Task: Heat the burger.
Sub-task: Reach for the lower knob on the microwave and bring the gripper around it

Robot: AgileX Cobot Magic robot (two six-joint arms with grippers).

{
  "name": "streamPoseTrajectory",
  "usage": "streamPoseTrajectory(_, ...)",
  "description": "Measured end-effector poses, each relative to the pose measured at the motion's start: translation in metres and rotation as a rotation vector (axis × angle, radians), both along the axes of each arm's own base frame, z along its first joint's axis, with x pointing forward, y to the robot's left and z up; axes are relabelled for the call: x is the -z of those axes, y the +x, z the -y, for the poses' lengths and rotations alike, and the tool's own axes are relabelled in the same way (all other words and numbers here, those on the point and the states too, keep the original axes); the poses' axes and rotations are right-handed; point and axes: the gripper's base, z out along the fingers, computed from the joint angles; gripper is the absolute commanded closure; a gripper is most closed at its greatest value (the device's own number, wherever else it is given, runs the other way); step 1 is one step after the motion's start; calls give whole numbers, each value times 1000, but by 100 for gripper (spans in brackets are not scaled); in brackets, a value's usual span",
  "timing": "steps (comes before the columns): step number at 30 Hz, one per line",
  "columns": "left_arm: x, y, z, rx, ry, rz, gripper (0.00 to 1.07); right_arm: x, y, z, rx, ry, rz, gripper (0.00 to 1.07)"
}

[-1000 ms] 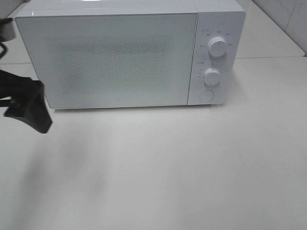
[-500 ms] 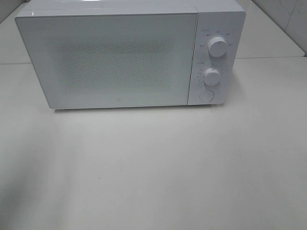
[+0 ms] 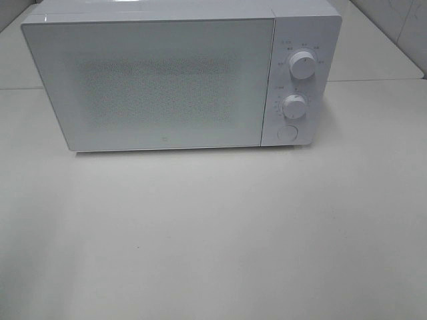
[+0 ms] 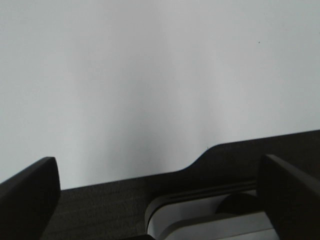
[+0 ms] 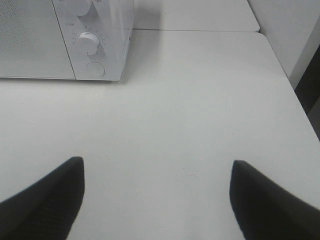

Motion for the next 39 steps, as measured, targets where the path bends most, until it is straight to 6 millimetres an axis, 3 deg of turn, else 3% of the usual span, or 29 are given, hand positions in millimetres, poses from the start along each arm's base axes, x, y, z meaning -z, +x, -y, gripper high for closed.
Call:
streamPoseTrajectory(4,-6,-14,-10,-2,81,134,6,0,0,0,0,0,0,31)
streamPoseTrajectory(12,-10,-27,-15,-18,88,228,6,0,0,0,0,0,0,31)
streamPoseTrajectory(26,-11,-31,-15,-19,79,254,6,0,0,0,0,0,0,31)
streamPoseTrajectory(31,-13,-42,-17,-32,67,321,6,0,0,0,0,0,0,31)
streamPoseTrajectory(33,-15,-57,-21,-107,64,416,6,0,0,0,0,0,0,31)
streamPoseTrajectory(39,-15,-74,-22,-203,73,520,6,0,0,0,0,0,0,31)
